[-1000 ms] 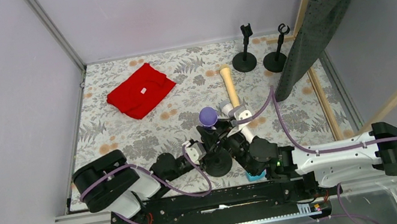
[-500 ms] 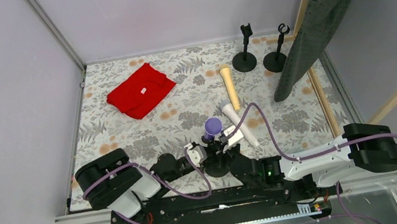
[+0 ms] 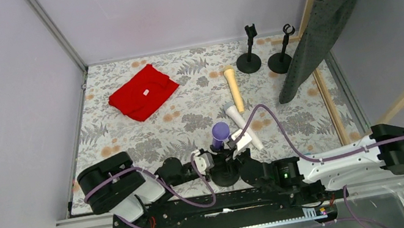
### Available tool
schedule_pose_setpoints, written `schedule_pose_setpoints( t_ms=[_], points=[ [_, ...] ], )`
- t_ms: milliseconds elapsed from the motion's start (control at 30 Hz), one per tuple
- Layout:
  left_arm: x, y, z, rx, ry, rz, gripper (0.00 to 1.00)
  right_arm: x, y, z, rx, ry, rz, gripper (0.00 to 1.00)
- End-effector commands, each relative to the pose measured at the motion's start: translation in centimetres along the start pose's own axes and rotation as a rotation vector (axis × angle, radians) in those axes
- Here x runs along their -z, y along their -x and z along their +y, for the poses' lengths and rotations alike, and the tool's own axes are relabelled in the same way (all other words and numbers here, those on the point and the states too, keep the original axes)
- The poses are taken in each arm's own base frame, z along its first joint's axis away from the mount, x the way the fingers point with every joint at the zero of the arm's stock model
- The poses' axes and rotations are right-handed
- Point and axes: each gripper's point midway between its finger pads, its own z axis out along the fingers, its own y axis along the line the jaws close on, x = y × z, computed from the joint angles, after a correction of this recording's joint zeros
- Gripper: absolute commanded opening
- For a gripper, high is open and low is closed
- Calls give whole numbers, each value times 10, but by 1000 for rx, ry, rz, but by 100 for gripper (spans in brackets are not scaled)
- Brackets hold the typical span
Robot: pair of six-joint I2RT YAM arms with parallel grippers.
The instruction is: Attach the microphones to the stand
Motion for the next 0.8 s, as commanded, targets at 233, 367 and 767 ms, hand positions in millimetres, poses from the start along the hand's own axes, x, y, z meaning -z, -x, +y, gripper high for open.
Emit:
schedule_pose_setpoints(
  t_ms=[233,367,767],
  points=[
    [-4,-1,3,-42,-5,8,0,29,22,-21,82,40,-11,63],
    [-4,-2,4,-42,-3,13,0,30,32,-21,85,38,-34,67],
    [-4,-2,5,-45,4,10,0,47,92,-3,207,206,-228,86]
  ],
)
